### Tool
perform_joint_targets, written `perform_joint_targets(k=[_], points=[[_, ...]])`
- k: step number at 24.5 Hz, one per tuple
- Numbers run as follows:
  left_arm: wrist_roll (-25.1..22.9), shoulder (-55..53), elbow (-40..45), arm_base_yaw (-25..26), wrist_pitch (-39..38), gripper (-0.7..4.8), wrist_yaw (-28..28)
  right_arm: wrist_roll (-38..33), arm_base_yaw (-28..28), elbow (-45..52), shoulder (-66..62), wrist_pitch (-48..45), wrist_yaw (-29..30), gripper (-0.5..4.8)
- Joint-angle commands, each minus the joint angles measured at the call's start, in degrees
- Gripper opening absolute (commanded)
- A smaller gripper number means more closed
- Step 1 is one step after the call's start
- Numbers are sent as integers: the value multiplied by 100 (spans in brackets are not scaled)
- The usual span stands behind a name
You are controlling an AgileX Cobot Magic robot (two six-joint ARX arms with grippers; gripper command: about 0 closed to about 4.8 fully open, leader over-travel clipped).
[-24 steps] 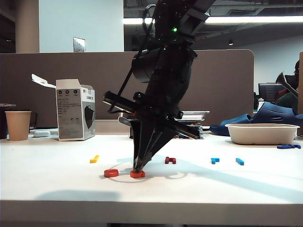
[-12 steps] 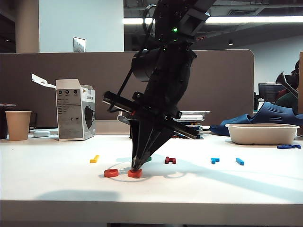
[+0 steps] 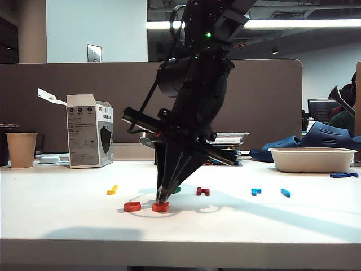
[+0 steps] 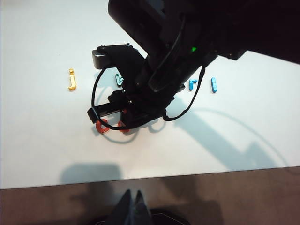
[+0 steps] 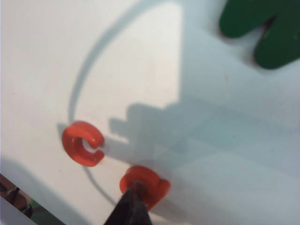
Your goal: Select the appropriate letters from the row of letter magnets placed on the table to arrange into the word "car".
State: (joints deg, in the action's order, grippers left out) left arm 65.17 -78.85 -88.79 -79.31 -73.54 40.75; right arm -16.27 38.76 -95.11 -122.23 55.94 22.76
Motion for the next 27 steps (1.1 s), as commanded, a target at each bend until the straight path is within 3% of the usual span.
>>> perform_joint_targets(k=[1, 8, 13, 16, 20, 25, 27], points=[[-20, 11, -24, 4, 0, -5, 52, -17, 7, -35, 140, -33, 31, -6], [-20, 11, -24, 4, 0, -5, 52, 153, -116, -42, 527, 66, -59, -6], [-20, 11, -24, 4, -2, -5, 55, 638, -511, -42, 975, 339, -254, -6], [-20, 11, -24, 4, -2, -5, 57, 890, -863, -42, 1325, 697, -660, -6], [-20, 11, -24, 4, -2, -5, 55, 48, -1215, -39, 1475, 1075, -1510, -5], [-20, 13, -24, 4, 0, -5, 57, -876, -1217, -39, 1456, 857, -1956, 116], [-20, 11, -24, 4, 0, -5, 57, -1167, -1217, -39, 1456, 824, -2186, 119]])
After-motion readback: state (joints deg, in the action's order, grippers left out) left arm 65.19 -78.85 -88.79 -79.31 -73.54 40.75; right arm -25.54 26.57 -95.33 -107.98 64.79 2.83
